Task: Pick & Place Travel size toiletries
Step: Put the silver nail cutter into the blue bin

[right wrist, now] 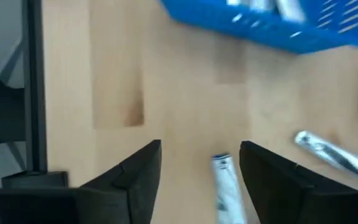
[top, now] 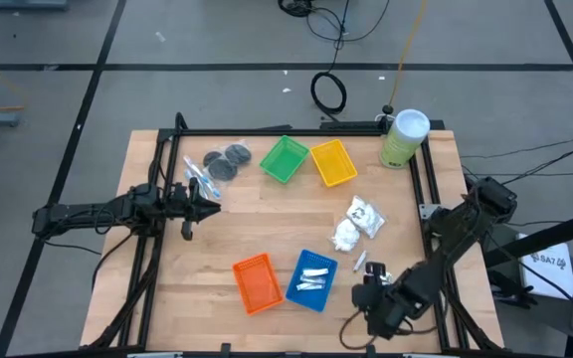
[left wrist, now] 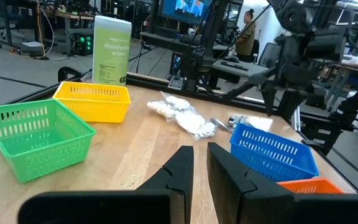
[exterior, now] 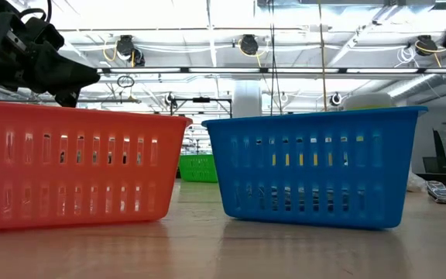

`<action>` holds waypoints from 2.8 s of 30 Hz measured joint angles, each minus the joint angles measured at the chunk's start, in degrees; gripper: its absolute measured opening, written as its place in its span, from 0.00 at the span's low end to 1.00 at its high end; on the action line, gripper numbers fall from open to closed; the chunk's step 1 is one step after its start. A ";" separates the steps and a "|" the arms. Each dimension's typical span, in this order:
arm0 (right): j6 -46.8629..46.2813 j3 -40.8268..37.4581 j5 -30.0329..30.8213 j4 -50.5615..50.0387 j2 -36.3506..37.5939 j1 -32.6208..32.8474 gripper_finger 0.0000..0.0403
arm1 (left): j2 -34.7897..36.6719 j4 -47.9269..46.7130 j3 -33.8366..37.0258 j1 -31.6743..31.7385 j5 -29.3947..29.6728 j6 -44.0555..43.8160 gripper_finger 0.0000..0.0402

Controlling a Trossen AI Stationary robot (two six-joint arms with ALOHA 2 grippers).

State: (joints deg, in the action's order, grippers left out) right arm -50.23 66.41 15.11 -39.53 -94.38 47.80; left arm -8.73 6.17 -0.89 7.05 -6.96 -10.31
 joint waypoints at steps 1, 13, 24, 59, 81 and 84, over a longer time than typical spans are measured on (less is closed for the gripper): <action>-0.14 -0.80 0.12 0.35 -0.28 0.54 0.52 | 0.01 0.01 0.00 -0.02 0.00 -0.01 0.11; 0.01 -13.50 2.25 11.33 -0.93 1.42 0.51 | 0.00 -0.05 -0.02 -0.01 0.00 -0.01 0.11; -1.14 -17.46 -4.12 15.79 -0.55 1.39 0.47 | 0.00 -0.03 0.00 -0.02 0.00 -0.01 0.11; -1.86 -17.66 -6.32 7.95 -0.73 1.45 0.13 | 0.02 0.00 -0.02 -0.02 0.00 0.00 0.11; -6.42 -17.83 1.59 15.13 8.62 1.30 0.11 | 0.02 -0.01 -0.01 0.00 0.01 -0.01 0.11; -3.46 -17.86 4.31 17.84 9.91 1.34 0.11 | 0.02 0.00 0.00 0.00 0.00 0.00 0.11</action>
State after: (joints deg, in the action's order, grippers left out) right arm -53.69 48.56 19.42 -21.70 -84.47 49.15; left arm -8.71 6.17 -0.89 7.05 -6.96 -10.31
